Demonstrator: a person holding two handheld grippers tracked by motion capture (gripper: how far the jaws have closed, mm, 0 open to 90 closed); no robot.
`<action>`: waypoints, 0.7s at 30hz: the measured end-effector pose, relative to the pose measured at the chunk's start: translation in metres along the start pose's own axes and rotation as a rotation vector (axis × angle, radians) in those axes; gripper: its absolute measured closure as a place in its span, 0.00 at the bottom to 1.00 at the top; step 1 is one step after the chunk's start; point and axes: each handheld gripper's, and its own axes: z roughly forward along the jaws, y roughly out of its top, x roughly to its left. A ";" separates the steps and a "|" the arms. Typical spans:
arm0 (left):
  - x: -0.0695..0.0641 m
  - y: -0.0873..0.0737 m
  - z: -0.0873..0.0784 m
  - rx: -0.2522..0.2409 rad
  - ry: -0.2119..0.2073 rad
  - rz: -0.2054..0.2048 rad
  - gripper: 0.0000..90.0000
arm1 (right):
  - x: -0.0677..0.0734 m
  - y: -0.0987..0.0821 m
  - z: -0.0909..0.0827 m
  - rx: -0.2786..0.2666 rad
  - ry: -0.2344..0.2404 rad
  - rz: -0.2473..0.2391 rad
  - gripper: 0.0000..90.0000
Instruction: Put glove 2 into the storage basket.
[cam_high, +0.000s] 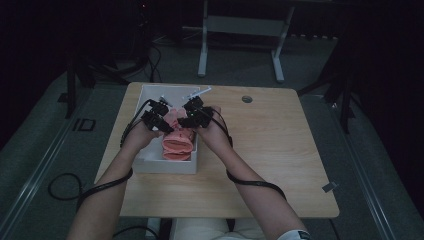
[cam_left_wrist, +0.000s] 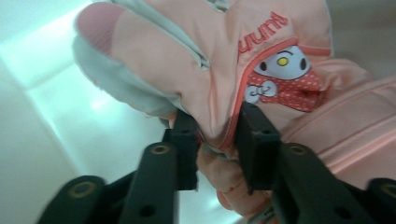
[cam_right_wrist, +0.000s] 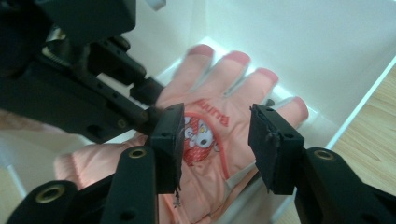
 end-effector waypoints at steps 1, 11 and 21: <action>0.000 0.000 -0.002 -0.008 0.017 0.004 0.67 | -0.001 0.000 -0.001 -0.004 0.005 0.000 0.60; 0.008 -0.004 -0.024 -0.098 0.061 -0.033 0.57 | -0.010 -0.002 -0.021 -0.047 0.060 0.008 0.48; 0.006 -0.005 -0.040 -0.166 0.062 -0.022 0.57 | -0.015 -0.005 -0.036 -0.094 0.090 -0.002 0.39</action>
